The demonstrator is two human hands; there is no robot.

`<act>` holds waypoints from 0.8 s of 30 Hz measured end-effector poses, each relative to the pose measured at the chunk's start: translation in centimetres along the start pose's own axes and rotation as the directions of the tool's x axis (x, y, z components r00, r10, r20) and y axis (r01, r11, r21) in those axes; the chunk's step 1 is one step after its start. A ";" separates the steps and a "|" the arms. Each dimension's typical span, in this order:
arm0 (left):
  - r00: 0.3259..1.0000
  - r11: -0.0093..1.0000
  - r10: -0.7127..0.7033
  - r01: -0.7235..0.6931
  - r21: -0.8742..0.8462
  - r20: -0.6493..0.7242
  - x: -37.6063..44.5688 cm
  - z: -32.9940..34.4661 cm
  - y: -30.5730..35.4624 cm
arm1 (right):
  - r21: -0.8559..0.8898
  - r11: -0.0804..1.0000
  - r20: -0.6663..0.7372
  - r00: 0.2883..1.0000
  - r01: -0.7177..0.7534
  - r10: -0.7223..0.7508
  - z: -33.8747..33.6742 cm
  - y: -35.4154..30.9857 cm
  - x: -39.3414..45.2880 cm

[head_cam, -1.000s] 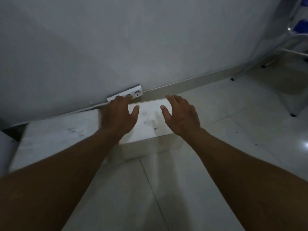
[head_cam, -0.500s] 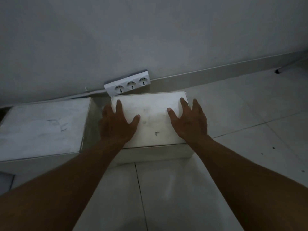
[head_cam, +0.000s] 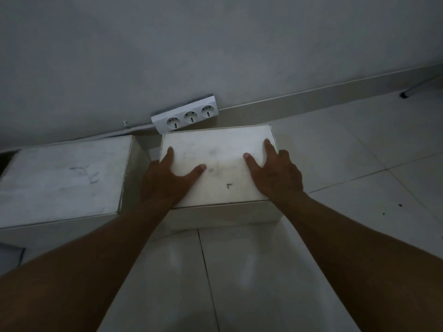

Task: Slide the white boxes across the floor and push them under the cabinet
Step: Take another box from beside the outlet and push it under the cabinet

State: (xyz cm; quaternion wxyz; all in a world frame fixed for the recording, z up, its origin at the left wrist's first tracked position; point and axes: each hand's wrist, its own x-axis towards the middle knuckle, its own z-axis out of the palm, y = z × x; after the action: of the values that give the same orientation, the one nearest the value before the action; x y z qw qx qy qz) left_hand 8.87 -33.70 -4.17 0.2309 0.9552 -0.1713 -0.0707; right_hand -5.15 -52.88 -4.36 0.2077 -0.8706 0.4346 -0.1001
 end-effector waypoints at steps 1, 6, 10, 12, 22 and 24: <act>1.000 1.000 0.003 -0.003 0.003 0.022 0.1 -0.1 0.0 | 0.001 1.000 -0.006 1.000 0.002 -0.002 0.0 0.0 -0.1; 0.999 0.999 0.040 -0.040 0.000 0.004 -0.6 0.0 0.3 | -0.010 1.000 0.005 1.000 -0.023 0.023 -0.4 0.1 -0.8; 0.998 0.998 0.060 -0.060 0.004 -0.019 -2.1 -0.6 0.1 | -0.002 0.999 -0.002 0.999 -0.034 0.034 -1.2 0.4 -2.6; 0.995 0.996 0.093 -0.092 0.011 -0.039 -2.6 -1.5 0.3 | 0.006 0.999 -0.027 0.999 -0.046 0.046 -1.7 0.2 -3.8; 0.975 0.978 0.191 -0.198 -0.061 -0.111 -8.5 -9.9 0.9 | 0.090 0.992 -0.222 0.969 -0.086 0.104 -9.5 -3.3 -12.6; 0.967 0.967 0.224 -0.236 -0.094 -0.124 -10.4 -12.0 0.6 | 0.097 0.991 -0.255 0.960 -0.091 0.113 -11.3 -4.2 -15.3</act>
State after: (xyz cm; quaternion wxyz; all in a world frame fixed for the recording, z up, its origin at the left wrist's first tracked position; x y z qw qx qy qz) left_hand 1.58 -25.40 7.29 0.2982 0.9173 -0.2637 0.0011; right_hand -15.36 -41.49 7.74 0.1901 -0.8169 0.4977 -0.2209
